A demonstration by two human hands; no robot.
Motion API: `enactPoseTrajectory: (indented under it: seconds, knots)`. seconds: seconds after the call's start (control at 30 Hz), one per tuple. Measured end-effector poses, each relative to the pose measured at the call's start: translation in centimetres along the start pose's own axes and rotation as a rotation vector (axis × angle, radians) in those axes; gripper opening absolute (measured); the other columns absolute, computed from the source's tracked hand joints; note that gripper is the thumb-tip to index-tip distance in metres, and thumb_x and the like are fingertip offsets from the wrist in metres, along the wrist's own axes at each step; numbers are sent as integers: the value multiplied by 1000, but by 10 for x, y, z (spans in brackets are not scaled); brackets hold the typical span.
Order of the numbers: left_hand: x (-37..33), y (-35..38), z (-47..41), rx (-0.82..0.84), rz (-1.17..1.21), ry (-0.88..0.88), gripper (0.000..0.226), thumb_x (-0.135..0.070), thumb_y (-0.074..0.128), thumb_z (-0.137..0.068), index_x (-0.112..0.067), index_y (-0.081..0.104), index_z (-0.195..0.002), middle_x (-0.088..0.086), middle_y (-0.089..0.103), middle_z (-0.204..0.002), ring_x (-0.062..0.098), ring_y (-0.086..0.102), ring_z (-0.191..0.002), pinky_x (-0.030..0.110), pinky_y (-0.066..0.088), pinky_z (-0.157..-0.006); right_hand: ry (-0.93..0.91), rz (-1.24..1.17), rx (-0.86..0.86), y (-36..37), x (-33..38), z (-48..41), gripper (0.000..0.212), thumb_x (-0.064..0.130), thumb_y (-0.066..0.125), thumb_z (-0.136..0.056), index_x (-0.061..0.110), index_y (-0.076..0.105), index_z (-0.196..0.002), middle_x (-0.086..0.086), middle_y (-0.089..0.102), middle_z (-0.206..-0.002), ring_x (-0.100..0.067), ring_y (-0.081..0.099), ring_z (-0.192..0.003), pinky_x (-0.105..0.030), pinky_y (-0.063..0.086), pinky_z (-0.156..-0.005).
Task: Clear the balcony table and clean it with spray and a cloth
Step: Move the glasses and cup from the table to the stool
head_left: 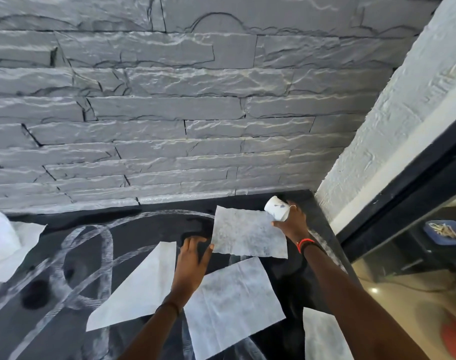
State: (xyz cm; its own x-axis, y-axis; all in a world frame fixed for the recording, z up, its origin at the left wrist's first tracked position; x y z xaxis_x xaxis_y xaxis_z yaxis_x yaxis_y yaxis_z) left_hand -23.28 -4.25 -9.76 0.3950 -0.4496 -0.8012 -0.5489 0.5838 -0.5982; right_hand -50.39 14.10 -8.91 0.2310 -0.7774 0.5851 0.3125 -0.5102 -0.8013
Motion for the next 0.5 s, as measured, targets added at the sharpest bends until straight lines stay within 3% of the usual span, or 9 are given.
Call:
enactPoseTrajectory:
  seconds: [0.17,0.37,0.5]
  knots:
    - [7,-12,-2,-64,-12,24,19,-28,57,-94,-14,59,-107,-7,51,-106,21,56,-99,33,43,-88,13,17,-83,-5,5,-1,68,12,76,-65,-2,46,-125,-19,52,-124,-35,46,-117,-36,34,-100]
    - [10,-31,3,-93,-5,-2,24,-34,54,-95,-16,57,-111,-8,50,-107,21,57,-85,39,46,-87,-19,-6,-136,-13,28,27,66,22,78,-62,0,49,-117,-15,53,-119,-32,45,-113,-34,39,-92]
    - [1,-51,22,-128,8,1,23,-31,53,-95,-14,57,-110,-7,49,-107,22,55,-100,34,43,-90,-64,-84,-85,-11,58,69,66,26,80,-61,4,48,-115,-10,45,-118,-28,51,-105,-30,42,-83]
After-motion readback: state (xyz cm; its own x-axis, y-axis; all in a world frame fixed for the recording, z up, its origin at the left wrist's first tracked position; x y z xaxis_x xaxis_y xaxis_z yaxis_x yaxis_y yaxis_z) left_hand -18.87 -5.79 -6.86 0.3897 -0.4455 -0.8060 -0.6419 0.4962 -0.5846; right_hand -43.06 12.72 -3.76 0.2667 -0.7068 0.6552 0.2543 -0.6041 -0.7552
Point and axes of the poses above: each hand's wrist, its own z-axis away from the middle knuckle, its own y-axis out of the palm, x = y × z, the point moved 9 cm from there along -z, towards the middle knuckle
